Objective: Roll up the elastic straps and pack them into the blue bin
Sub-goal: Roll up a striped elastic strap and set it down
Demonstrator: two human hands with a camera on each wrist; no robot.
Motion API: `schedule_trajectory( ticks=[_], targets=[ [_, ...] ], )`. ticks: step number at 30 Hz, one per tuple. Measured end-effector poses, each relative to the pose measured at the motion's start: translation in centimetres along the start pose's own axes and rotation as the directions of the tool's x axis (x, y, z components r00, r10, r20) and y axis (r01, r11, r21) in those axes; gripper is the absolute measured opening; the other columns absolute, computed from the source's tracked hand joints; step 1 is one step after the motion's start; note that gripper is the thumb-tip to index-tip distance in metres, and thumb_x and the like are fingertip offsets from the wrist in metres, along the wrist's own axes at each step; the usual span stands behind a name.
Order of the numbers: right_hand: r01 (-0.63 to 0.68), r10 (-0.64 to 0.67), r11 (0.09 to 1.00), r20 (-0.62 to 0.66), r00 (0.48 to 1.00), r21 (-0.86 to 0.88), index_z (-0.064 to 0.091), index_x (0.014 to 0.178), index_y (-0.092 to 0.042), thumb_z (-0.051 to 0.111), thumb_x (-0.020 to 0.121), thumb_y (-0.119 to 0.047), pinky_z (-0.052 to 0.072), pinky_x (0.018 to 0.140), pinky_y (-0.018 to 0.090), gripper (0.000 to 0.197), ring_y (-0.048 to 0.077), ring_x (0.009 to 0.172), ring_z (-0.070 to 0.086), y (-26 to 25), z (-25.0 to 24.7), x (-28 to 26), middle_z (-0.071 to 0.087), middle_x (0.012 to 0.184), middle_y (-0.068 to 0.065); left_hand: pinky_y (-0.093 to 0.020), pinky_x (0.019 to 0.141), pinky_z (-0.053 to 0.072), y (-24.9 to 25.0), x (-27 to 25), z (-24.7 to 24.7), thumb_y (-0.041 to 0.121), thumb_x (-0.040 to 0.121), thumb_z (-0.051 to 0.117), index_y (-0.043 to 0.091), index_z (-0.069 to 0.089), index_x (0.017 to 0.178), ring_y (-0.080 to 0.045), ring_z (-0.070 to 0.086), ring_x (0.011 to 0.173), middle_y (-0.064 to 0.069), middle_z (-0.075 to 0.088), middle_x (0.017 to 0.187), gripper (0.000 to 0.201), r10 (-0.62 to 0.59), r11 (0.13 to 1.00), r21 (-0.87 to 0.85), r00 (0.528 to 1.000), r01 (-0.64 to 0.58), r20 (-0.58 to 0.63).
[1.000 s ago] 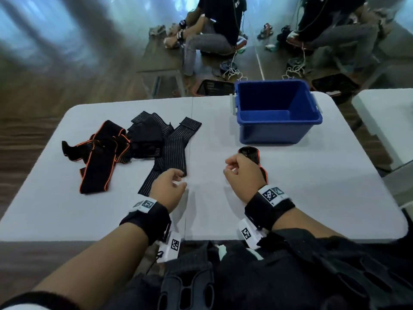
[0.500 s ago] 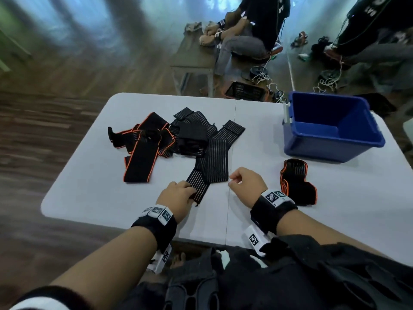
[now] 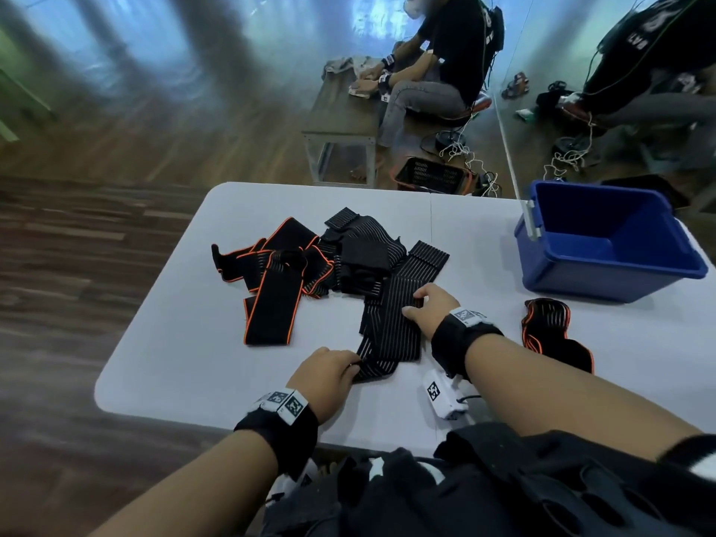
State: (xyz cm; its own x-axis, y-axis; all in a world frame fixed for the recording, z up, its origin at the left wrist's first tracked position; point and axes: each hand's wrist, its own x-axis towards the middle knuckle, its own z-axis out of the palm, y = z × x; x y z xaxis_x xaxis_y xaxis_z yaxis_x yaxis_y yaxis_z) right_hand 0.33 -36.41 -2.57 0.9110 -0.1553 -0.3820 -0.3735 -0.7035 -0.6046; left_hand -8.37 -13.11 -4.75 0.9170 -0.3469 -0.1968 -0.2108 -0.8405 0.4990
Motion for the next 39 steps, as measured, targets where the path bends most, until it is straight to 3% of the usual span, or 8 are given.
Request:
schedule_trajectory(
  ticks=[4,7,10,15,19,27,32,39],
  targets=[
    [-0.062,0.064,0.996,-0.032,0.997,0.066,0.063,0.104,-0.02,0.079,0.08,-0.022,0.046,0.073,0.026,0.029,0.018,0.083,0.06,-0.8,0.9,1.0,0.061,0.095,0.0,-0.034,0.067,0.049,0.0,-0.5,0.0,0.026,0.103,0.043,0.034,0.046,0.121,-0.014,0.06,0.073,0.004,0.066,0.079,0.02,-0.025,0.989,-0.147,0.999,0.02,-0.032],
    [-0.038,0.044,0.996,-0.087,0.995,0.075,0.068,0.1,-0.018,0.078,0.079,-0.011,0.044,0.068,0.022,0.024,0.018,0.082,0.061,-0.9,1.1,1.2,0.06,0.088,-0.003,-0.03,0.055,0.035,0.5,-0.5,-0.7,0.017,0.103,0.039,0.03,0.045,0.116,-0.012,0.052,0.06,0.003,0.056,0.067,0.019,-0.032,0.981,-0.195,0.997,0.019,-0.066],
    [-0.007,0.019,0.995,-0.118,0.993,0.097,0.069,0.097,-0.023,0.073,0.079,-0.007,0.04,0.058,0.02,0.024,0.011,0.073,0.057,-0.9,0.4,1.2,0.062,0.09,-0.003,-0.026,0.065,0.039,0.7,0.2,-1.5,0.005,0.099,0.039,0.021,0.056,0.112,-0.011,0.053,0.071,0.007,0.057,0.081,0.027,-0.029,0.976,-0.216,0.995,0.009,-0.09],
    [0.123,-0.065,0.953,-0.209,0.976,0.276,0.07,0.108,-0.024,0.065,0.077,0.003,0.058,0.085,0.035,0.042,0.019,0.092,0.067,-1.8,-3.6,0.9,0.068,0.107,0.001,-0.011,0.068,0.039,2.6,3.0,-4.8,0.004,0.095,0.051,0.023,0.06,0.102,0.003,0.053,0.073,0.016,0.056,0.086,0.023,-0.019,0.939,-0.337,0.972,-0.062,-0.232],
    [0.293,-0.177,0.881,-0.315,0.933,0.371,0.067,0.118,-0.015,0.063,0.078,0.011,0.058,0.074,0.026,0.048,0.017,0.085,0.068,-4.2,-9.5,-0.6,0.067,0.111,0.004,-0.021,0.07,0.05,5.0,6.1,-9.7,0.006,0.089,0.062,0.031,0.062,0.096,-0.004,0.06,0.074,0.014,0.065,0.085,0.026,0.05,0.91,-0.365,0.928,-0.194,-0.369],
    [0.633,-0.427,0.695,-0.512,0.745,0.341,0.067,0.118,-0.028,0.07,0.08,-0.001,0.06,0.084,0.039,0.047,0.015,0.096,0.07,-10.9,-21.4,-4.8,0.071,0.11,-0.003,-0.043,0.078,0.062,12.9,12.1,-21.9,0.015,0.087,0.071,0.036,0.072,0.089,-0.012,0.073,0.083,0.007,0.076,0.086,0.021,0.126,0.807,-0.415,0.809,-0.421,-0.574],
    [0.711,-0.493,0.608,-0.534,0.687,0.354,0.073,0.103,-0.029,0.063,0.089,0.001,0.059,0.086,0.05,0.035,0.033,0.094,0.07,-13.9,-25.4,-6.7,0.075,0.1,0.007,-0.032,0.079,0.061,17.1,13.2,-27.4,0.004,0.093,0.064,0.026,0.073,0.095,-0.005,0.071,0.081,0.005,0.076,0.089,0.024,0.176,0.759,-0.404,0.758,-0.511,-0.628],
    [0.726,-0.583,0.596,-0.436,0.685,0.344,0.073,0.106,-0.02,0.061,0.089,0.006,0.057,0.091,0.047,0.033,0.026,0.096,0.069,-15.4,-26.0,-7.5,0.074,0.103,0.006,-0.052,0.092,0.057,20.0,13.3,-30.1,0.003,0.095,0.06,0.016,0.076,0.098,-0.028,0.073,0.097,-0.008,0.078,0.098,0.022,0.174,0.634,-0.546,0.79,-0.547,-0.588]
  ],
)
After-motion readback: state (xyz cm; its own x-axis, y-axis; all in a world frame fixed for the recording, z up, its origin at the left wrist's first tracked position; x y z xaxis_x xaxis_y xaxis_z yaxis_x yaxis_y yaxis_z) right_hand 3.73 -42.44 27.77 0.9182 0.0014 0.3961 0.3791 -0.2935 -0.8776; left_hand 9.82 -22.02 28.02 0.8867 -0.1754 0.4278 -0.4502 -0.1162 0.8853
